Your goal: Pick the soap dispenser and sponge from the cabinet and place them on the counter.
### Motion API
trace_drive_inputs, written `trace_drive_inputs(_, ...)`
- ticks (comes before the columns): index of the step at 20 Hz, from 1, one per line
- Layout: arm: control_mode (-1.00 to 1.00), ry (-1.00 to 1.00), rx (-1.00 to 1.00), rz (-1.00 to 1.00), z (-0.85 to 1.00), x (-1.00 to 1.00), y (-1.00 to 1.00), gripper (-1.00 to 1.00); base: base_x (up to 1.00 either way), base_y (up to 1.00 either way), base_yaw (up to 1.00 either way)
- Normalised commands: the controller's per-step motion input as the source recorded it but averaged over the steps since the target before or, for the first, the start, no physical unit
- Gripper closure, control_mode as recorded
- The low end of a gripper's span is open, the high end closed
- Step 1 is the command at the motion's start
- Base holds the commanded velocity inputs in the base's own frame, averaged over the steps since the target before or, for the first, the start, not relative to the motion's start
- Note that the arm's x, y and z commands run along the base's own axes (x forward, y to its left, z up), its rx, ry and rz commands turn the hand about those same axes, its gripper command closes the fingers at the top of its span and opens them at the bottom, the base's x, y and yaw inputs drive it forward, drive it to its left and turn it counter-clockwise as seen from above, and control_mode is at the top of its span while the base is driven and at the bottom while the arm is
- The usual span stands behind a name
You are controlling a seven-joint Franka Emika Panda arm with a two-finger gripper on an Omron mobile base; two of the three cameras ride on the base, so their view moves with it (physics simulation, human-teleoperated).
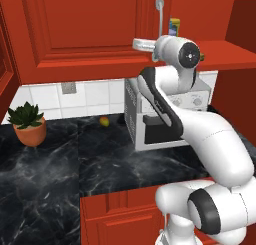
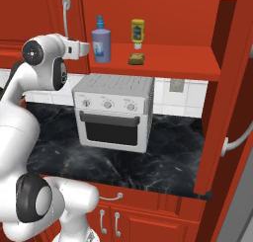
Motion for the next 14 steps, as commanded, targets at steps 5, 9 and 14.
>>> trace_drive_inputs(5, -1.0, 0.17, 0.02, 0.0, -0.18, -0.02, 0.55, 1.0, 0.0, 0.0, 0.0)
trace_drive_inputs(9, -1.0, 0.1, 0.0, 0.0, -0.26, -0.14, 0.7, 1.0, 0.0, 0.0, 0.0)
trace_drive_inputs(14, -1.0, 0.01, 0.0, 0.0, -0.41, -0.11, 0.76, 1.0, 0.0, 0.0, 0.0)
